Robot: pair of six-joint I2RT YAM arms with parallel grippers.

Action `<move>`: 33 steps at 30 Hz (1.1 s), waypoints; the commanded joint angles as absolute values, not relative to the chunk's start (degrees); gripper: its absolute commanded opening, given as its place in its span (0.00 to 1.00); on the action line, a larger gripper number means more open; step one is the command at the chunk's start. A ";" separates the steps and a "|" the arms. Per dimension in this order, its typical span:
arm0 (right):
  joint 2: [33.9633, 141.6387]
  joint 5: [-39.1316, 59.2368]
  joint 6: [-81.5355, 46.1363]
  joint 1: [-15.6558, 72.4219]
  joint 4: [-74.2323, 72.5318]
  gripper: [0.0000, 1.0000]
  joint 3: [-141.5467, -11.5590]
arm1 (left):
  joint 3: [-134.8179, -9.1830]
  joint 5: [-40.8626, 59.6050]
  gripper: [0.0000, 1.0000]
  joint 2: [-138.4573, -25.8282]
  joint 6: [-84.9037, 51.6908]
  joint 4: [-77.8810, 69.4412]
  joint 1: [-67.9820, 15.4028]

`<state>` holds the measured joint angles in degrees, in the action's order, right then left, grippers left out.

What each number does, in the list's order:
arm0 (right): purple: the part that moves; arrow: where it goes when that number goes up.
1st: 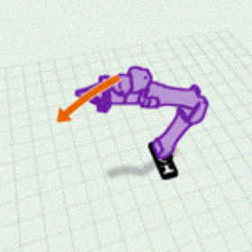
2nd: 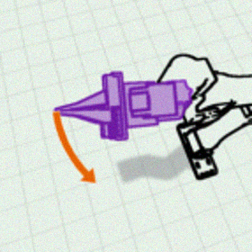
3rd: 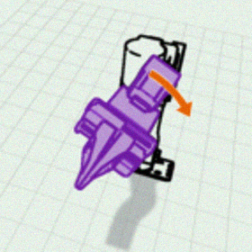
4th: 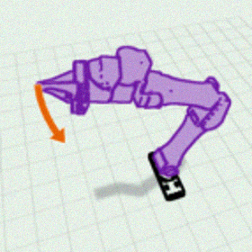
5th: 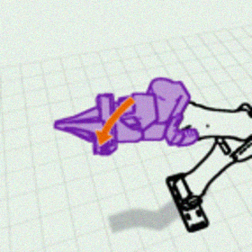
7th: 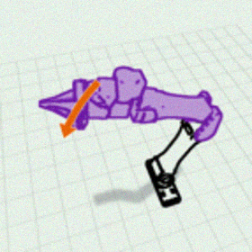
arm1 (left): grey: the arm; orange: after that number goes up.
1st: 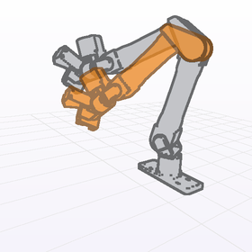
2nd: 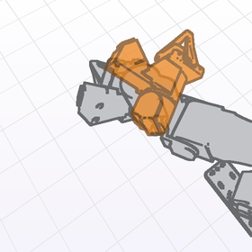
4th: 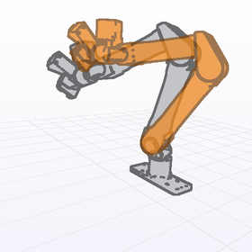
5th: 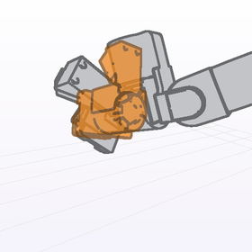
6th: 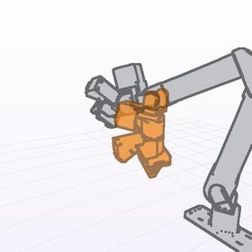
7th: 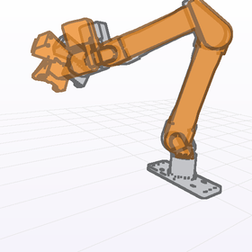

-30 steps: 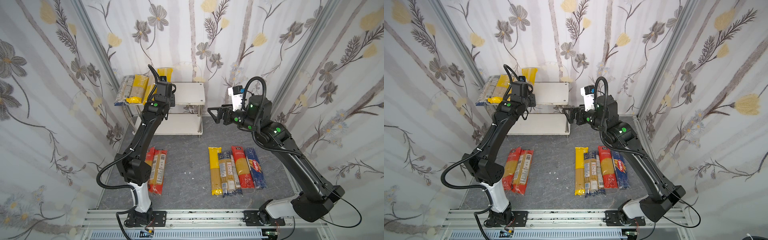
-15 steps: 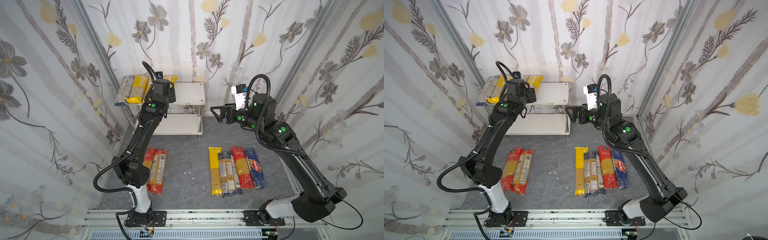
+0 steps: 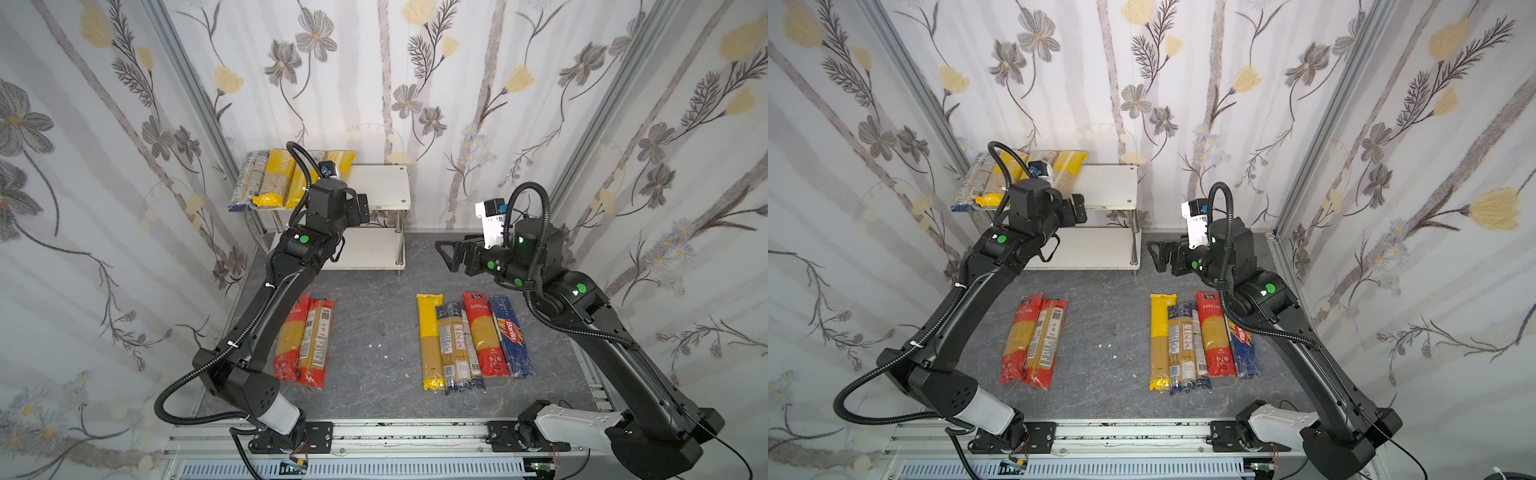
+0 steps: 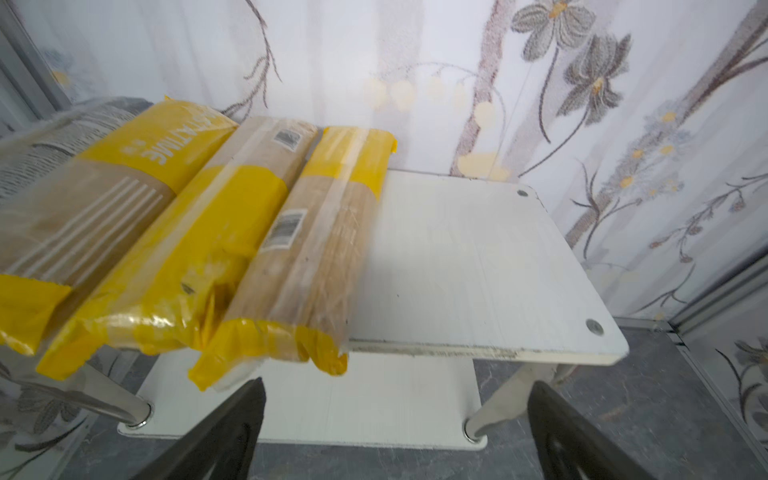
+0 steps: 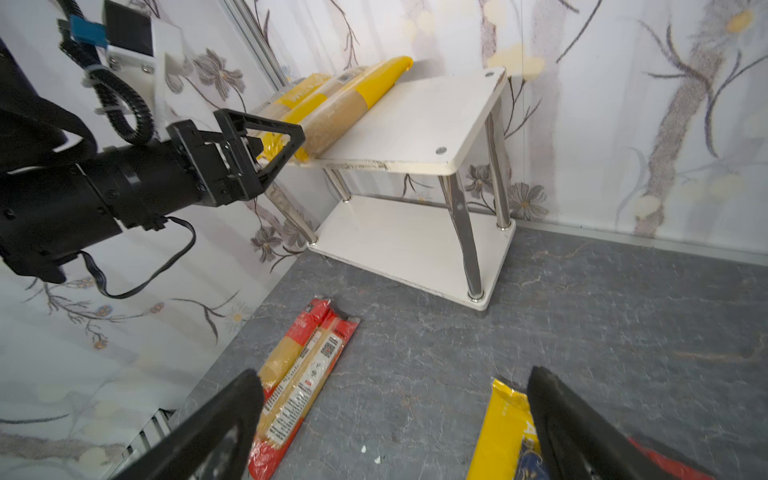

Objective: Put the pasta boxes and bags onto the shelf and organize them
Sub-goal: 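Lower the left arm toward the table while the right gripper descends onto the blue-labeled pack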

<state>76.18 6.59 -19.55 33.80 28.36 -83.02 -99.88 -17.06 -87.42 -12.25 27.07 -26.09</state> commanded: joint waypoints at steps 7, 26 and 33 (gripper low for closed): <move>66.39 1.84 -24.22 35.36 25.44 1.00 -67.64 | -72.07 -15.75 1.00 -71.20 -25.53 16.64 -32.71; 50.44 -6.92 -40.05 46.48 17.15 0.99 -29.94 | -34.18 -26.86 1.00 -52.89 -43.95 8.09 -55.17; 46.63 -11.09 -46.69 51.44 18.13 0.95 -23.28 | -28.55 -28.95 1.00 -50.40 -46.94 7.22 -58.33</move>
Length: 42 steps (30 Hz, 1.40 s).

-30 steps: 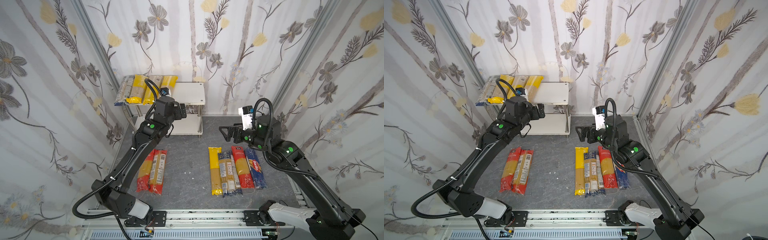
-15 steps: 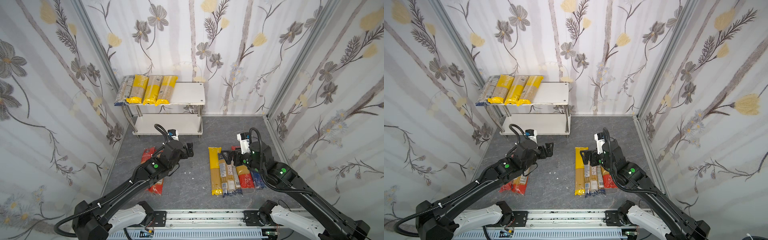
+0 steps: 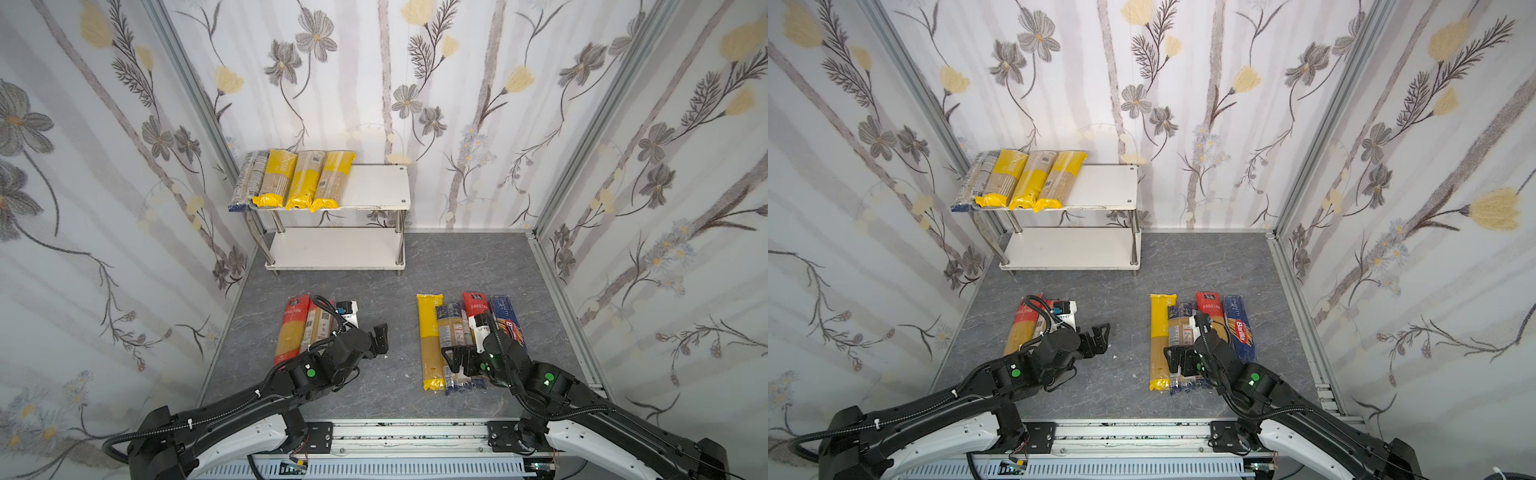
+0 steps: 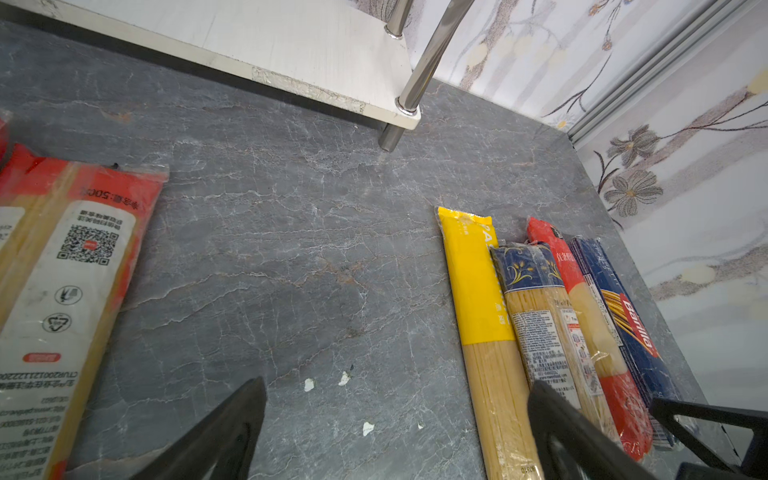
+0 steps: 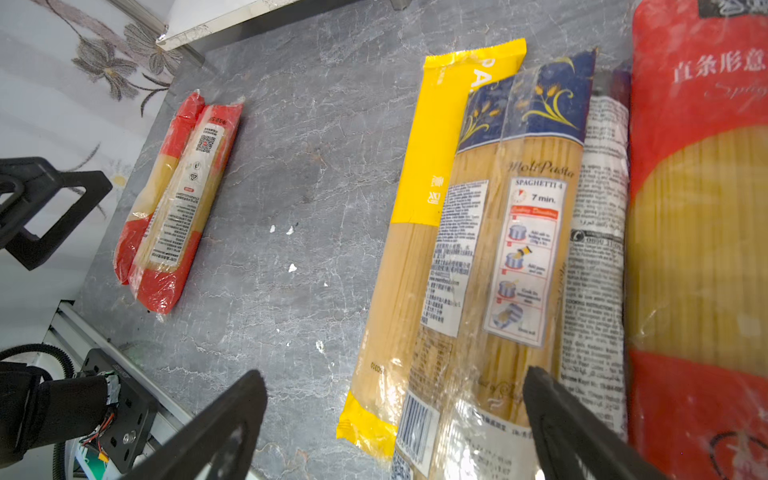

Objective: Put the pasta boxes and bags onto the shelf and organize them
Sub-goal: 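Lower the left arm toward the table while the right gripper descends onto the blue-labeled pack, then close the right gripper on the blue-labeled Molto Pasta pack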

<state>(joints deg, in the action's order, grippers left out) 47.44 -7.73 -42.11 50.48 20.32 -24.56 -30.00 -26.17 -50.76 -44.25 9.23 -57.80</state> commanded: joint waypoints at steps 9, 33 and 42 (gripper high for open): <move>46.91 -14.08 -51.51 55.32 17.35 0.95 -18.80 | -24.59 -28.92 1.00 -53.33 -48.08 3.91 -59.42; 59.43 -14.41 -51.81 56.42 13.82 0.86 -19.40 | -23.44 -30.57 1.00 -59.95 -46.33 -1.19 -59.68; 64.35 -14.88 -54.10 59.33 16.22 0.81 -21.88 | -20.73 -31.60 1.00 -56.49 -45.79 -1.98 -59.68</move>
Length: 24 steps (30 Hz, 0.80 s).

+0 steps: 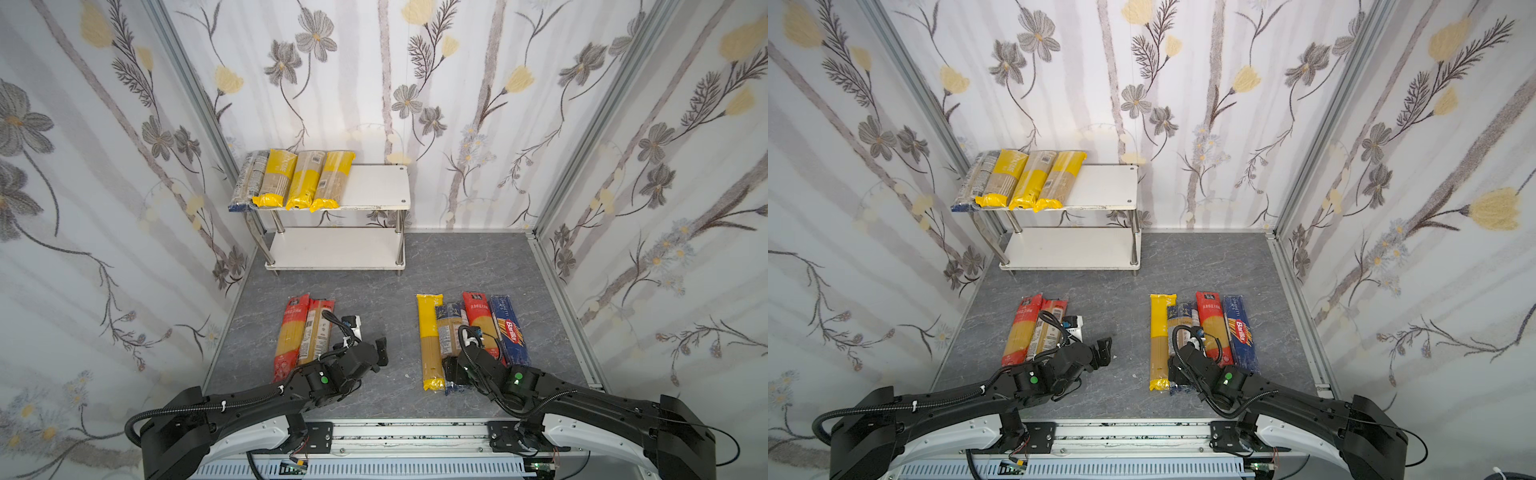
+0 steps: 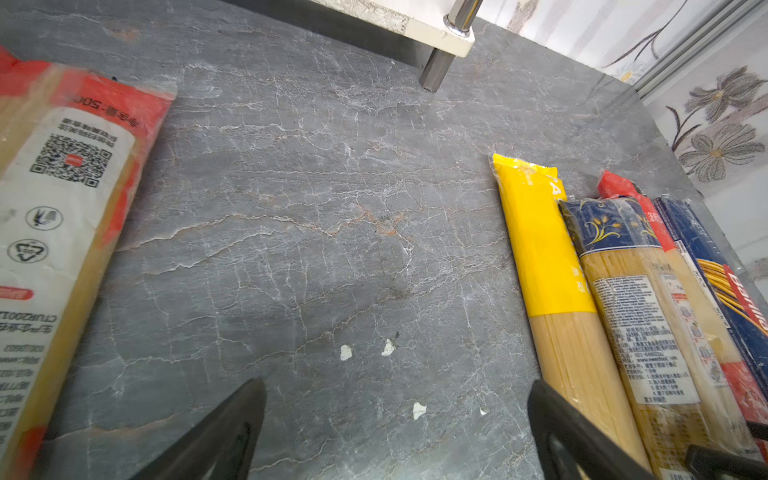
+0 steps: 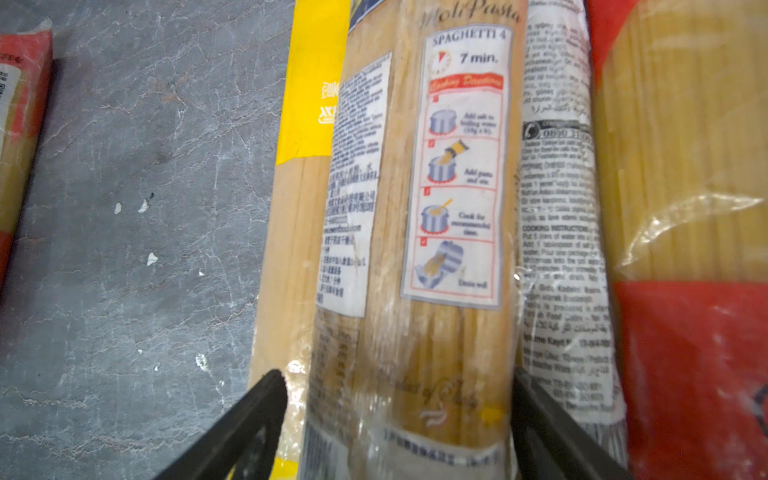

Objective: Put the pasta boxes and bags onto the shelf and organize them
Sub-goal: 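Close the right gripper on the blue-labeled Molto Pasta pack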

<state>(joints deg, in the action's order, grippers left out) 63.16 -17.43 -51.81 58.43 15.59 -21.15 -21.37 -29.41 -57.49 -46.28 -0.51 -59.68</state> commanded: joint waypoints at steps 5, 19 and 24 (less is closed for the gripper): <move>68.01 -16.32 -56.41 61.59 17.73 0.70 -23.42 | -18.92 -31.90 1.00 -53.38 -45.38 -2.30 -59.59; 65.93 -20.12 -57.56 62.59 23.76 0.00 -30.81 | -17.84 -29.24 1.00 -46.30 -42.21 -2.00 -59.08; 63.24 -18.80 -54.84 61.49 22.89 0.00 -33.20 | -19.83 -25.93 1.00 -45.88 -38.86 -1.35 -58.35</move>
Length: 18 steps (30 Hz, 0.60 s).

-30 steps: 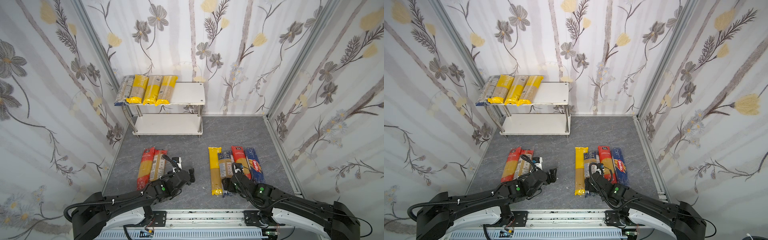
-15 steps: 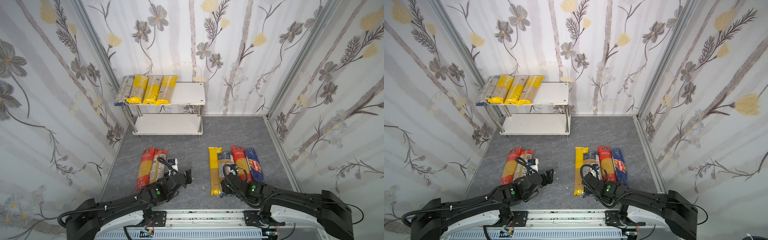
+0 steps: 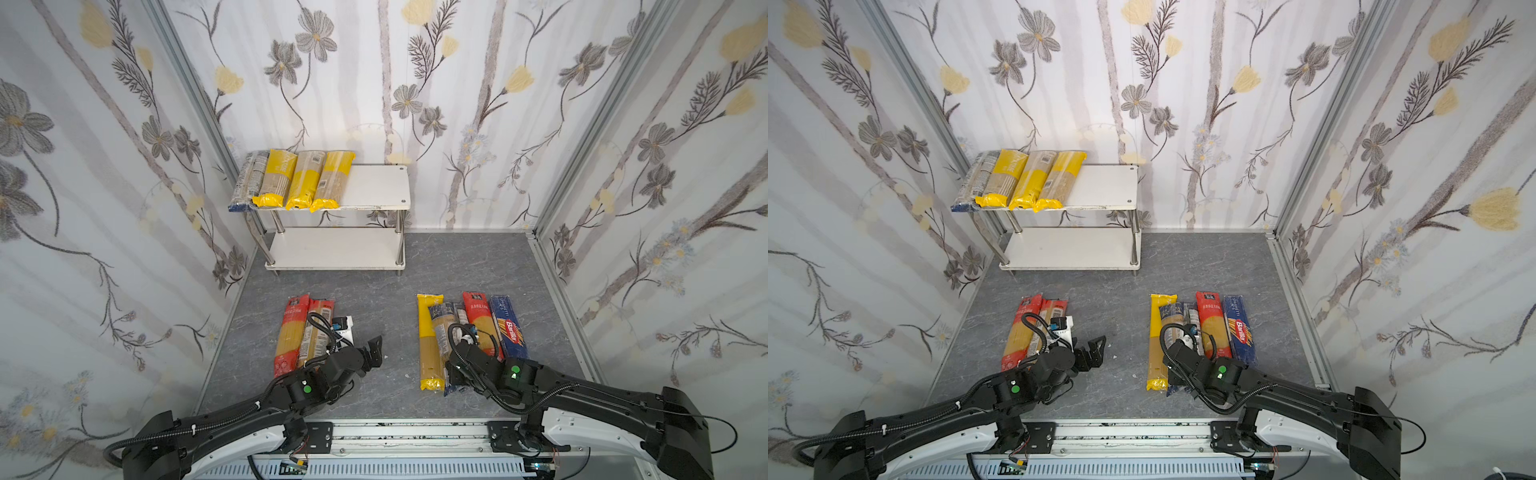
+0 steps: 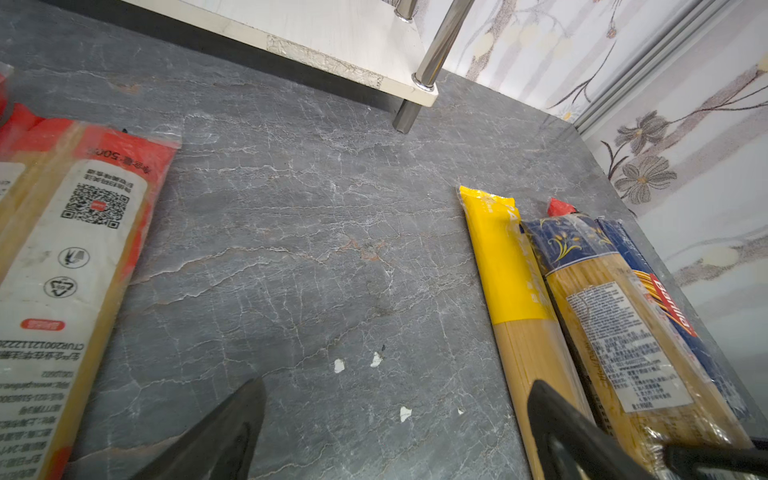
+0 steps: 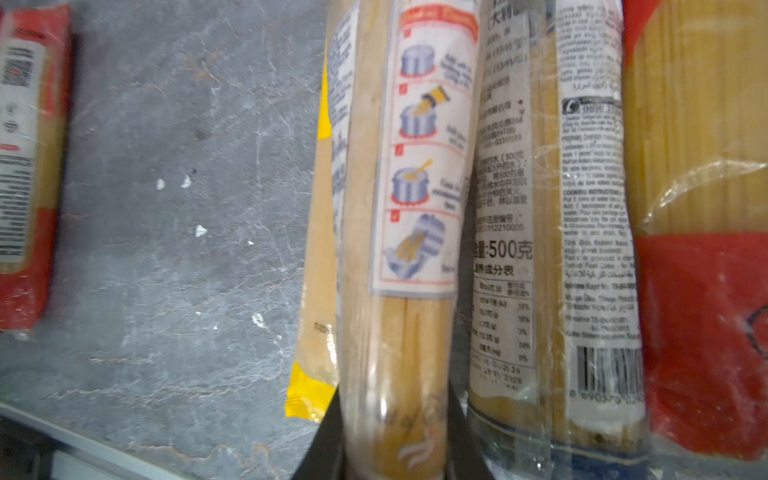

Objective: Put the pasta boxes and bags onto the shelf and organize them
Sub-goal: 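Close the right gripper on the blue-labeled Molto Pasta pack, then lift the blue-labeled pack up toward the top shelf with the right gripper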

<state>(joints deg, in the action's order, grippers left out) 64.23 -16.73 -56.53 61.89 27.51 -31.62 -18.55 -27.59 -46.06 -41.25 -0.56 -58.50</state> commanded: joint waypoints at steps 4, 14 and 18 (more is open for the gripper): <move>61.27 -16.68 -52.69 60.58 21.85 0.00 -35.81 | -21.87 -24.18 1.00 -46.43 -38.50 -0.47 -58.19; 59.76 -15.54 -45.04 58.83 22.53 0.04 -48.88 | -30.66 -26.07 1.00 -49.63 -35.81 5.06 -57.75; 63.25 -14.32 -40.76 56.95 23.17 0.04 -55.95 | -34.94 -26.43 1.00 -50.62 -33.55 7.48 -56.69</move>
<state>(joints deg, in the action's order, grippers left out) 61.95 -13.39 -45.36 57.67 28.42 -52.62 -32.80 -24.88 -50.13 -35.94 5.08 -57.25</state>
